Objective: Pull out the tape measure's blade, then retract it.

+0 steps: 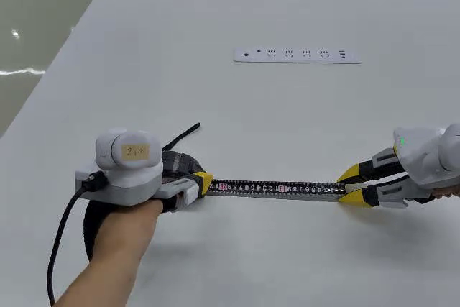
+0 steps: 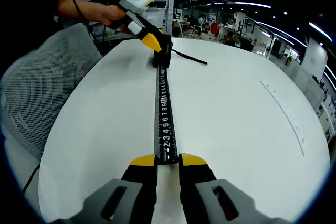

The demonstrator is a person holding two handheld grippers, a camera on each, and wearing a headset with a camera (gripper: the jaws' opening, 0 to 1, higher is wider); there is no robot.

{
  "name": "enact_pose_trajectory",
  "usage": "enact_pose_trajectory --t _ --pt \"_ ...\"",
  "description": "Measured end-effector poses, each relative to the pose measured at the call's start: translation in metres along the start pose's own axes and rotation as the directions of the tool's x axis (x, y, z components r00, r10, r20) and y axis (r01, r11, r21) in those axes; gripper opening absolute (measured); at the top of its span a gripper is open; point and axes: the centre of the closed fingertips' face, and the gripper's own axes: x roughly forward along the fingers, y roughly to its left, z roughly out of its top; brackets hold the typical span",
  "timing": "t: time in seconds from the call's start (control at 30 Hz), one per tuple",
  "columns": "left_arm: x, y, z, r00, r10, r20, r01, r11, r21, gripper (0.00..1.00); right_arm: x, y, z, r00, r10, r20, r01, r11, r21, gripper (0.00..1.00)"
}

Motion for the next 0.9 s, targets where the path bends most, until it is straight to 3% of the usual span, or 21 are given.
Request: enact_pose_trajectory --t 0.33,0.53,0.9 --pt "0.0016 -0.0058 0.0035 0.9996 0.026 0.007 -0.025 0.999 -0.024 0.76 -0.0002 0.0002 0.0014 0.9999 -0.009 -0.008 0.009 1.0 -0.007 0.15" --pt "0.0044 0.003 0.0004 0.9989 0.046 -0.001 -0.046 0.998 -0.039 0.74 0.0 0.0004 0.0008 0.9998 -0.014 -0.013 0.014 1.0 -0.015 0.15" --pt "0.0049 -0.0011 -0.0005 0.9982 0.059 -0.01 -0.059 0.997 -0.052 0.72 -0.001 0.0003 0.0015 0.9997 -0.022 -0.014 0.022 1.0 -0.016 0.15"
